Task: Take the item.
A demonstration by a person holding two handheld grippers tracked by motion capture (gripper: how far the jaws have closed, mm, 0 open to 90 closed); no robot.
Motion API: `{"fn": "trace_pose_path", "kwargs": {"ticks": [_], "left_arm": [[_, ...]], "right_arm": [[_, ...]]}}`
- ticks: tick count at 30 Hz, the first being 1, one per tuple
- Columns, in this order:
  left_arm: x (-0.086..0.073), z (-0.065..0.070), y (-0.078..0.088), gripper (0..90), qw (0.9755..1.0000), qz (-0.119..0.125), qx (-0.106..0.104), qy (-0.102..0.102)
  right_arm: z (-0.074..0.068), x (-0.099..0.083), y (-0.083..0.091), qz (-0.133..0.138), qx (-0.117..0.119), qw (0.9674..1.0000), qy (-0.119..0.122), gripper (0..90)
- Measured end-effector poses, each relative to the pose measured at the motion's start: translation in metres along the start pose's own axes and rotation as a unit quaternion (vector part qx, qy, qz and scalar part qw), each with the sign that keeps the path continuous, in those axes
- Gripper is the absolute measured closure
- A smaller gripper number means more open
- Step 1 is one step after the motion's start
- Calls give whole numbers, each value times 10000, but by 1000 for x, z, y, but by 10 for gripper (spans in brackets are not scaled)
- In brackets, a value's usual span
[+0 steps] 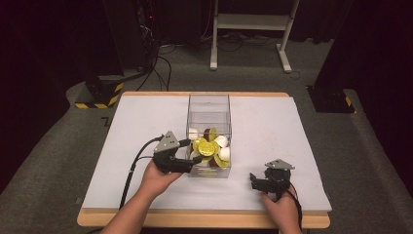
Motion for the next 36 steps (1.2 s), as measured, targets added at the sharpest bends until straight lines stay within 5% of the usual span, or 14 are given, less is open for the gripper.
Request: {"fn": "trace_pose_path", "kwargs": {"ticks": [21,36], "left_arm": [[-1,-6,-24,236,9998,-186,63,4],[-11,-13,-44,241,9980,-601,193,-69]], "right_arm": [[0,0,0,-1,1,10000,0,87],[0,0,0,-5,7,10000,-10,88]]}}
Point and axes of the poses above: each handheld gripper's, and its own axes: y roughly backward along the jaws, x roughly out of its top, z roughly to its right, the point moved 9 cm from there along -y, roughly forward along the jaws, and after that the axes turned 3 degrees about -x, right-handed, at the moved point
